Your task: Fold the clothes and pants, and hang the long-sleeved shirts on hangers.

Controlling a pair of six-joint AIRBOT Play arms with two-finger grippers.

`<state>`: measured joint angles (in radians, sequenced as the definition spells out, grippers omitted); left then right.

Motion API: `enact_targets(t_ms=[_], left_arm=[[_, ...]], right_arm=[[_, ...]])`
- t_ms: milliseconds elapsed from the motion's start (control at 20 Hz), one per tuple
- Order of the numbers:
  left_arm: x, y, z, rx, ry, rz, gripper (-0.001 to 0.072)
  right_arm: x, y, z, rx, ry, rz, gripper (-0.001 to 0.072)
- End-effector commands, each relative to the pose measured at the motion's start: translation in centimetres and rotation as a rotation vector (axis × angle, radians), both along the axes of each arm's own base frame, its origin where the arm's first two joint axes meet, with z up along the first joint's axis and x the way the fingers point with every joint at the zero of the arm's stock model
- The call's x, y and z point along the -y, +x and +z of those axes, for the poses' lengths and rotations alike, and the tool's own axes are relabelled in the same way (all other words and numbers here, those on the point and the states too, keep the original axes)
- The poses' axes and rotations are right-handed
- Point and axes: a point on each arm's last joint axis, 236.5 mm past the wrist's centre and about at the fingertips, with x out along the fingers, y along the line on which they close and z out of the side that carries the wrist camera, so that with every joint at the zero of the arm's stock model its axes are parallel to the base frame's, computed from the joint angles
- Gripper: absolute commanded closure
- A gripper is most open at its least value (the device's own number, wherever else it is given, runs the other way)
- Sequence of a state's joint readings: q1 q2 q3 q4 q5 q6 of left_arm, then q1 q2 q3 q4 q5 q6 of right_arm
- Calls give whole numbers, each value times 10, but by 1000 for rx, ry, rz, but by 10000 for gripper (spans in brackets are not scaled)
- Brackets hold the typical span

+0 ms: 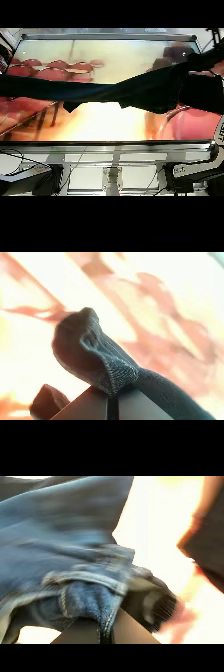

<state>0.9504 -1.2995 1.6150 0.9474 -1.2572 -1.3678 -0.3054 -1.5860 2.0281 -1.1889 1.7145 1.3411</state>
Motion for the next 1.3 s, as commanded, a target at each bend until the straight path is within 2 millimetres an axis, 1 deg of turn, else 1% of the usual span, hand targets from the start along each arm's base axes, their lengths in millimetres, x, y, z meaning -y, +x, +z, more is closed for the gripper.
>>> enact_targets(t_ms=[0, 100, 200, 250, 350, 400, 450, 550, 700, 800, 850, 950, 1050, 1150, 1250], left_arm=[[-27, -30, -56, -220, -38, 100, 682], [-15, -42, -113, -420, -124, 42, 683], [10, -51, -163, -580, -236, -37, 682], [21, -55, -183, -644, -279, -71, 682], [39, -70, -219, -802, -318, -130, 682], [42, -78, -232, -880, -302, -153, 682], [43, -82, -241, -937, -278, -168, 683], [47, -84, -250, -1006, -228, -202, 683], [60, -74, -250, -1008, -177, -318, 682], [73, -58, -251, -947, -139, -458, 682], [76, -47, -251, -905, -127, -474, 682], [80, -17, -249, -791, -105, -455, 683], [76, 11, -245, -703, -53, -403, 683], [72, 32, -242, -655, 25, -380, 683], [65, 45, -243, -651, 107, -348, 683]], right_arm=[[66, -10, -28, -79, -57, -205, 682], [75, -30, -60, -207, -38, -222, 682], [75, -46, -85, -300, -34, -207, 682], [70, -50, -95, -329, -24, -191, 682], [59, -58, -111, -382, -11, -166, 682], [54, -62, -118, -406, -7, -149, 682], [50, -65, -125, -423, -3, -142, 682], [42, -71, -136, -461, 7, -127, 682], [33, -86, -150, -522, 27, -94, 681], [30, -87, -158, -525, 33, -80, 681], [30, -85, -162, -517, 30, -84, 682], [28, -77, -169, -488, 20, -91, 681], [24, -64, -175, -442, 1, -94, 681], [23, -47, -177, -382, -23, -114, 681], [19, -28, -177, -317, -37, -149, 681]])
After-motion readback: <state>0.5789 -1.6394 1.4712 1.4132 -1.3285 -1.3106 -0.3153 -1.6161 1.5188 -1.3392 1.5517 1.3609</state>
